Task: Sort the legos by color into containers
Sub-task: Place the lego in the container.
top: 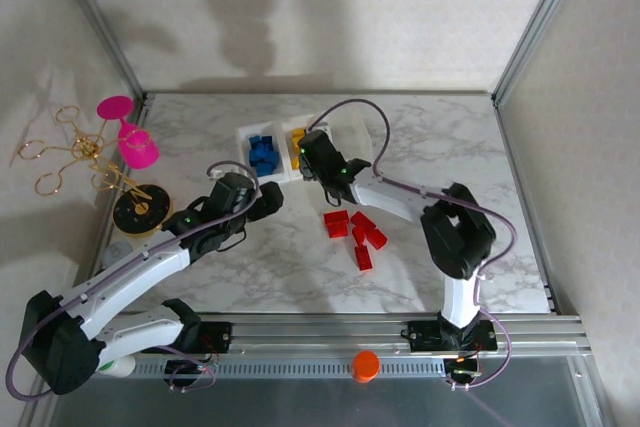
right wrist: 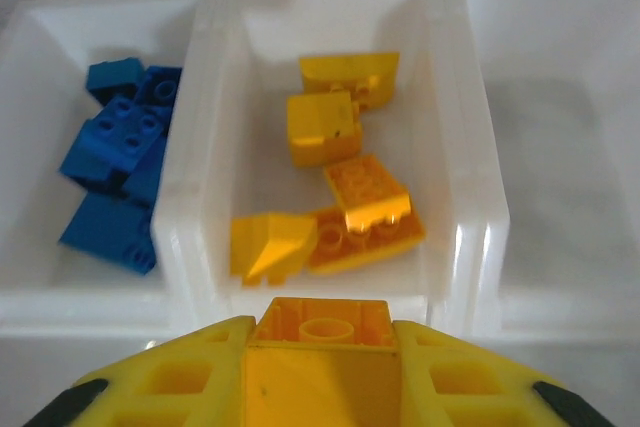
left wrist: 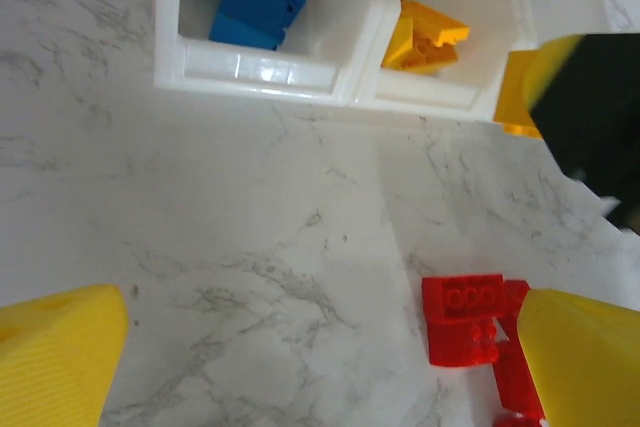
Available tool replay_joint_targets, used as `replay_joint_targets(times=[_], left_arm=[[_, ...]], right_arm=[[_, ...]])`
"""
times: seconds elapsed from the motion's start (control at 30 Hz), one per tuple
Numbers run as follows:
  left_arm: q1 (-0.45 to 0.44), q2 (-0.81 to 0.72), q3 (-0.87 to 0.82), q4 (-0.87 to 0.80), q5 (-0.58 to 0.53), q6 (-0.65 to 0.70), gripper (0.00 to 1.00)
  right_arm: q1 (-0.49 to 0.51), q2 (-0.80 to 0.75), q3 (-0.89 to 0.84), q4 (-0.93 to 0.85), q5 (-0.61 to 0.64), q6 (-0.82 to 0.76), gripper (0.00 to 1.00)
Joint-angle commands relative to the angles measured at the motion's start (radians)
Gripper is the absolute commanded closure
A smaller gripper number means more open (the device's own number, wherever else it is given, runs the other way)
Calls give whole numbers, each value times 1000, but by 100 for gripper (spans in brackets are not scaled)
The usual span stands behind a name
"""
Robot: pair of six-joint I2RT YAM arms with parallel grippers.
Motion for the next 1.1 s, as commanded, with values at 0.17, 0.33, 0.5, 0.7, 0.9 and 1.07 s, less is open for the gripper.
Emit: replay_joint_targets(times=[0.17, 0.33, 0.5, 0.7, 0.9, 1.07], left_arm=[[40, 48, 63, 36, -36, 46, 0], [50, 56, 72, 32, -38, 49, 0], [49, 52, 84, 26, -14, 56, 0], [42, 15, 62, 25, 13, 43, 0], [-4, -42, 15, 28, 26, 11, 0], [-63, -85, -34, 37, 15, -18, 1]], right_arm=[[-72, 211, 233, 92, -61, -166, 72], [-99, 306, 348, 60, -61, -182, 66], [-99, 314, 422, 9, -60, -205, 50], [-99, 161, 311, 5, -116, -172, 48], [-97, -45, 82, -20, -169, -104, 45], [-94, -211, -115, -49, -187, -54, 42]])
